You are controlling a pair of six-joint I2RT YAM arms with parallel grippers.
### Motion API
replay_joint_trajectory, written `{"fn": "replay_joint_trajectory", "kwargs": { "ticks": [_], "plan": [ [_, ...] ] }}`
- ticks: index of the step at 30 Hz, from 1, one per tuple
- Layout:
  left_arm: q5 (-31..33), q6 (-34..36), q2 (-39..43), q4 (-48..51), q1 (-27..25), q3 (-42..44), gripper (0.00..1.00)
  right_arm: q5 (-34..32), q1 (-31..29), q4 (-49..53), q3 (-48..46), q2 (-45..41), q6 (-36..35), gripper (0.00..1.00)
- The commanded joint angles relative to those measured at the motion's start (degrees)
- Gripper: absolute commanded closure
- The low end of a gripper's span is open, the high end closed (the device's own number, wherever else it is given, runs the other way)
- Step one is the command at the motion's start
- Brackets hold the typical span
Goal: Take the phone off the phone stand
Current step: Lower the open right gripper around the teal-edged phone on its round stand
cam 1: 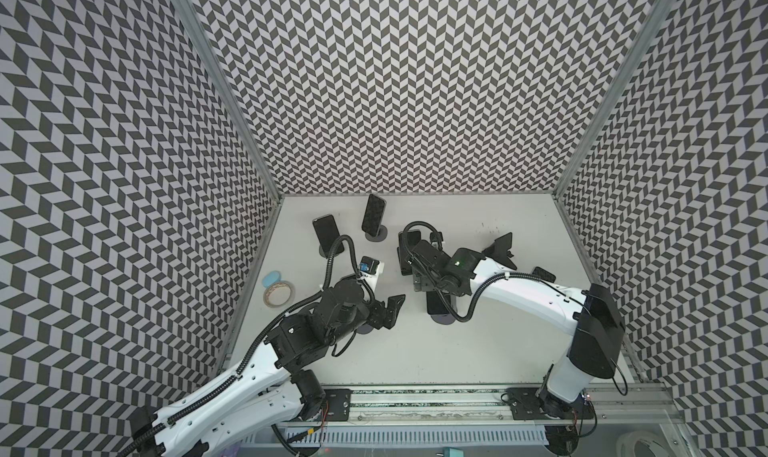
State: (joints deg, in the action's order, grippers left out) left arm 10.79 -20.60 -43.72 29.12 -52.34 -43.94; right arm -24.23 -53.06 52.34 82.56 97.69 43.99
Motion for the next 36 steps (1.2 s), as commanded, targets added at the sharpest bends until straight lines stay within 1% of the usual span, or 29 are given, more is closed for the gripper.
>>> {"fn": "replay_joint_trajectory", "kwargs": {
  "ticks": [1, 6, 13, 23, 36],
  "plan": [
    [0.8, -0.3, -0.5, -1.4, 0.3, -0.1, 0.08, 0.7, 0.8, 0.3, 0.8, 0.5, -0.7, 0.06],
    [0.6, -1.3, -0.9, -2.0, 0.3, 0.2, 0.08, 2.2, 2.3, 0.7, 0.0, 0.7, -1.4, 0.06],
    [0.8, -1.4, -1.4, -2.1, 0.3, 0.0, 0.08, 3.6, 3.4, -1.5, -0.3, 0.8, -2.9, 0.07],
    [1.0, -1.1, -2.2, -2.3, 0.3, -0.5, 0.08, 2.8, 4.4, -0.2, 2.1, 4.0, -3.5, 0.06],
    [1.2, -0.5, -2.0, -2.7, 0.2, -0.4, 0.08, 3.9, 4.5, 0.1, 3.7, 5.3, -3.3, 0.11]
  ]
}}
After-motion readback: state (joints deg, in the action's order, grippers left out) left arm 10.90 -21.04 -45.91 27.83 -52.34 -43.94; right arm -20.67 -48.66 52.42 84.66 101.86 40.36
